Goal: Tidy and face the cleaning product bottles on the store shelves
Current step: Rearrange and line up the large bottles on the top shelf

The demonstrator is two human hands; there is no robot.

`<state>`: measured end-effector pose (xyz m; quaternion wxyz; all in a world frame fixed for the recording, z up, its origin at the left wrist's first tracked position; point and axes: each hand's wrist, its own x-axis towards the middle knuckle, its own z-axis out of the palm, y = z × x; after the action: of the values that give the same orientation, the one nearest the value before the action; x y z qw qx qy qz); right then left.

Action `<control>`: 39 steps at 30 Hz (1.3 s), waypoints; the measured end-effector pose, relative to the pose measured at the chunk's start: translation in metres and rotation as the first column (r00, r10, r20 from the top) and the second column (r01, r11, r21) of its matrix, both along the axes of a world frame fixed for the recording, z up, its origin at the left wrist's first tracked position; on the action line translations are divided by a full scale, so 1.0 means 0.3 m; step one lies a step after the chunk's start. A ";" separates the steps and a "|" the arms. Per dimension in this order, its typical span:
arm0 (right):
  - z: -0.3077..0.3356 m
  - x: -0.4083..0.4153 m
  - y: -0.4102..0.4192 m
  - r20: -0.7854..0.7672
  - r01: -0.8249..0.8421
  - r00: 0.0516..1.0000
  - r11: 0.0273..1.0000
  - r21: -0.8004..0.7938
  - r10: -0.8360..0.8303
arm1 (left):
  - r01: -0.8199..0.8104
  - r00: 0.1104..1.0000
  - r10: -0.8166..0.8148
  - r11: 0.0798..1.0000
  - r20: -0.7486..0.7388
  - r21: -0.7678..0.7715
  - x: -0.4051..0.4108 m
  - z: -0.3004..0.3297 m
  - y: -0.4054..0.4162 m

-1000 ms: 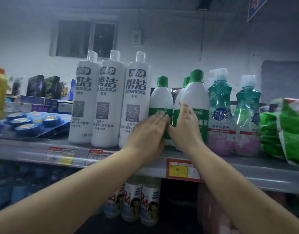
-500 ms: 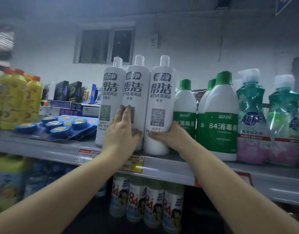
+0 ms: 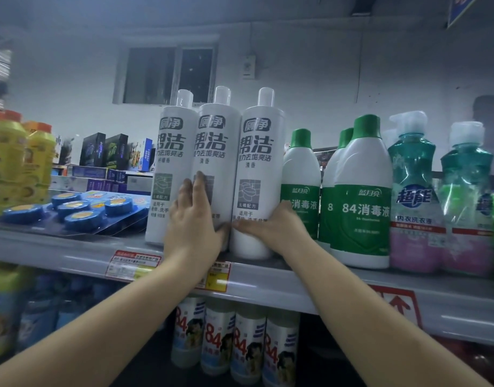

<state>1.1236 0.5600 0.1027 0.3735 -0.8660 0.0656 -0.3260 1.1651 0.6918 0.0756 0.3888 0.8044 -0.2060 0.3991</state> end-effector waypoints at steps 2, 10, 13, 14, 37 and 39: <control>0.001 -0.006 0.005 -0.021 -0.003 1.000 1.000 -0.014 0.003 | -0.032 0.998 0.032 0.999 0.061 -0.001 0.013 -0.002 0.012; -0.016 -0.019 0.036 0.228 0.119 0.971 0.974 -0.192 -0.073 | 0.001 1.000 -0.003 0.972 -0.008 -0.235 0.102 0.037 0.145; -0.018 -0.032 0.061 0.333 0.243 0.935 0.902 -0.356 -0.121 | 0.216 0.936 -0.304 0.895 -0.178 -0.390 0.147 0.065 0.181; -0.018 -0.034 0.068 0.353 0.269 0.927 0.881 -0.389 -0.127 | 0.250 0.899 -0.374 0.866 -0.229 -0.432 0.163 0.076 0.193; -0.014 -0.001 0.127 0.434 0.311 0.900 0.758 -0.573 -0.041 | 0.361 0.791 -0.541 0.790 -0.286 -0.495 0.260 0.074 0.247; -0.008 -0.011 0.110 0.384 0.239 0.922 0.863 -0.446 -0.057 | 0.280 0.856 -0.427 0.857 -0.292 -0.432 0.248 0.074 0.241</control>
<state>1.1204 0.5930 0.1002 0.1239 -0.8498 -0.0197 -0.5119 1.2394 0.7640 0.0978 0.6349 0.7237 -0.1938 0.1884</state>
